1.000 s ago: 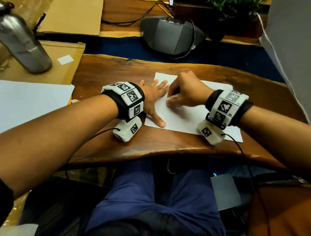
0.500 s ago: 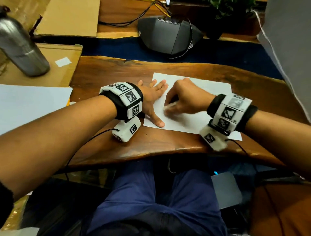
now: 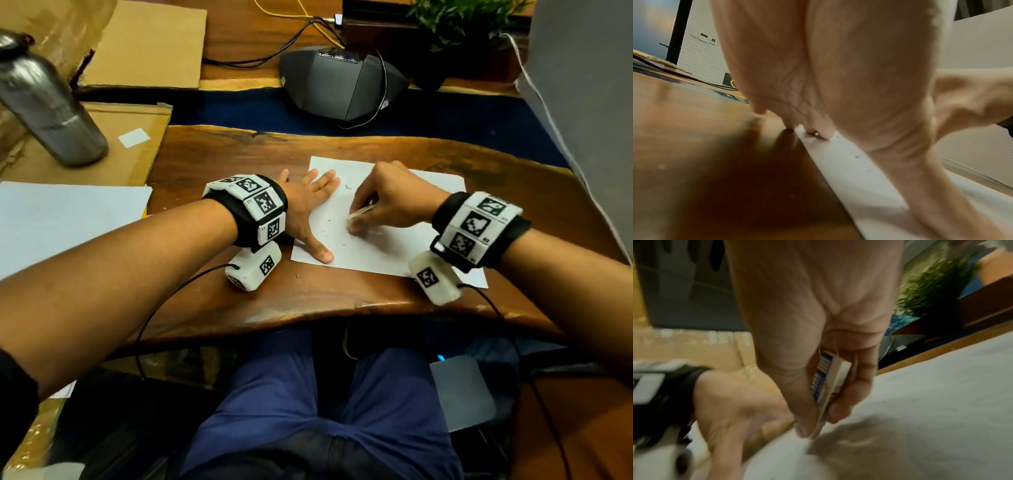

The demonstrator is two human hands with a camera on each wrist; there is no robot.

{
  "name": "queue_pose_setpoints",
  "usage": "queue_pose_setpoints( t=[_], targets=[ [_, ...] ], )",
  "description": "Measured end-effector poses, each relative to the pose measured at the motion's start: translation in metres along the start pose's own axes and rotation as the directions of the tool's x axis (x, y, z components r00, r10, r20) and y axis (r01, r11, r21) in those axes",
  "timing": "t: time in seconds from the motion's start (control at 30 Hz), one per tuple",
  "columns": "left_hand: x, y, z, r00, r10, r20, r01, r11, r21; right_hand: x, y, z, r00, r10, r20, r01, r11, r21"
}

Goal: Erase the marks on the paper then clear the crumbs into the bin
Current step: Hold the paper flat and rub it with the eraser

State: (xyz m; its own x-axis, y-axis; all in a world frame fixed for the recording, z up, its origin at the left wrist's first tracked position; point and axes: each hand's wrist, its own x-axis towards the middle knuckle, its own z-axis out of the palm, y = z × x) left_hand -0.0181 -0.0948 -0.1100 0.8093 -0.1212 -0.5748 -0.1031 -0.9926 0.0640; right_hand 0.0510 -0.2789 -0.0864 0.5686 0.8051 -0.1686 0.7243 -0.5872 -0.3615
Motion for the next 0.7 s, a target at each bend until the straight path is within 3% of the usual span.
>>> queue_pose_setpoints(
  t=[0.1,0.17,0.23,0.3,0.37,0.4,0.47,0.57,0.63,0.7],
  targets=[
    [-0.001,-0.003,0.002,1.000,0.023,-0.021,-0.024,0.999,-0.028,-0.006,0.035,-0.013,0.974,0.200,-0.110,-0.175,0.964,0.201],
    [-0.004,-0.004,0.003,1.000,0.009,-0.026,-0.009,0.999,-0.031,-0.011,0.054,-0.015,0.946,0.325,-0.010,-0.307,0.903,0.300],
    [-0.009,-0.002,0.003,0.998,-0.057,-0.033,0.057,0.998,0.010,-0.015,0.065,-0.011,0.923,0.375,0.089,-0.382,0.859,0.341],
    [-0.018,0.005,0.003,0.984,-0.168,-0.067,0.172,0.983,0.063,-0.014,0.068,-0.008,0.916,0.388,0.098,-0.396,0.840,0.371],
    [-0.031,0.021,0.005,0.969,-0.204,-0.140,0.221,0.969,0.115,-0.011,0.068,-0.008,0.914,0.392,0.103,-0.400,0.830,0.390],
    [-0.036,0.033,0.008,0.971,-0.159,-0.178,0.183,0.974,0.133,-0.010,0.068,-0.009,0.913,0.392,0.114,-0.404,0.828,0.390],
    [-0.044,0.062,0.018,0.979,0.035,-0.199,-0.006,0.989,0.145,-0.008,0.069,-0.011,0.912,0.384,0.144,-0.409,0.827,0.385],
    [-0.050,0.102,0.042,0.947,0.309,-0.086,-0.291,0.942,0.169,-0.006,0.069,-0.013,0.911,0.370,0.181,-0.411,0.829,0.378],
    [-0.052,0.106,0.053,0.943,0.330,-0.033,-0.323,0.937,0.130,-0.007,0.067,-0.014,0.911,0.369,0.186,-0.413,0.832,0.372],
    [-0.056,0.091,0.057,0.961,0.275,-0.038,-0.272,0.960,0.064,-0.008,0.068,-0.015,0.913,0.366,0.181,-0.408,0.833,0.374]
  ],
)
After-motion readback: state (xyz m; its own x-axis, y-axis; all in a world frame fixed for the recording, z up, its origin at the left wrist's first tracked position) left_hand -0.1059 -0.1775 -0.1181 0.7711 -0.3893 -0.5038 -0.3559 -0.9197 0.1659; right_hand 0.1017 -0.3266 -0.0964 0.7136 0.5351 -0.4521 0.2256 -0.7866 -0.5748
